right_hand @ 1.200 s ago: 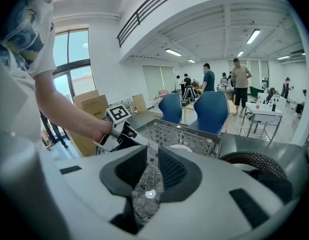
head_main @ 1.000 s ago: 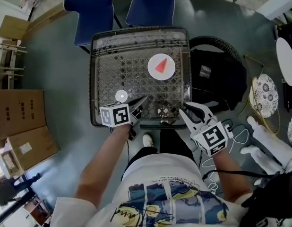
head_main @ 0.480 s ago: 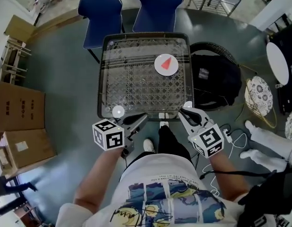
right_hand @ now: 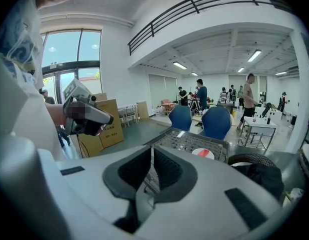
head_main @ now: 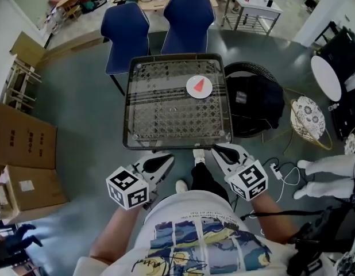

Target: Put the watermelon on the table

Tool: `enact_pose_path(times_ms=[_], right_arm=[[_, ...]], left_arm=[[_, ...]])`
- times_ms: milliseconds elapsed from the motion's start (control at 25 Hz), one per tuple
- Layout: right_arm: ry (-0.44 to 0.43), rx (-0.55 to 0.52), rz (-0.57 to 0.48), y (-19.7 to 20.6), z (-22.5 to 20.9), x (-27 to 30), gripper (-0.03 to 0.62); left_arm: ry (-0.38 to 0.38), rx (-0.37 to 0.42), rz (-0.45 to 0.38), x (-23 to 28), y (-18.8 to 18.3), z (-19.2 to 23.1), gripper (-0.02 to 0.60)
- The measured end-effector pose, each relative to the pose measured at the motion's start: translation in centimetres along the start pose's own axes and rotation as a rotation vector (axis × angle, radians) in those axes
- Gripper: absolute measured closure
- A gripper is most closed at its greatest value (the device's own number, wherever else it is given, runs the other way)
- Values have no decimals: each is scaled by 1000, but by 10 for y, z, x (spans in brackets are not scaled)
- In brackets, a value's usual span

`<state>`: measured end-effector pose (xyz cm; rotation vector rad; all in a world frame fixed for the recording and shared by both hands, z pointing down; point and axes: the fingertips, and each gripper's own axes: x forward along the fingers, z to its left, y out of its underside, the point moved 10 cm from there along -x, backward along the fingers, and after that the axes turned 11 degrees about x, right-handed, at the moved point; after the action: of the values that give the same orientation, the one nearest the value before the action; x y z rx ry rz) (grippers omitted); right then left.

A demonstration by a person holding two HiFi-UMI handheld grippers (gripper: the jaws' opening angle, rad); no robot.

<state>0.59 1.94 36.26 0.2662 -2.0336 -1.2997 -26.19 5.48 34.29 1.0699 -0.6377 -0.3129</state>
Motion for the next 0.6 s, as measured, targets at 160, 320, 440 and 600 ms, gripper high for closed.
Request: enact_pose_path(times_ms=[160, 320, 440, 600], right_arm=[[-14, 6, -23, 2, 23, -14, 571], [-17, -13, -47, 4, 43, -24, 571], [-14, -16, -58, 4, 55, -24, 571], [-22, -37, -61, 2, 65, -23, 574]], left_arm=[[-26, 133, 47, -17, 3, -25, 574], [4, 173, 41, -28, 4, -42, 574], [14, 151, 17, -38, 3, -43, 574], [11, 168, 24, -43, 4, -44, 574]])
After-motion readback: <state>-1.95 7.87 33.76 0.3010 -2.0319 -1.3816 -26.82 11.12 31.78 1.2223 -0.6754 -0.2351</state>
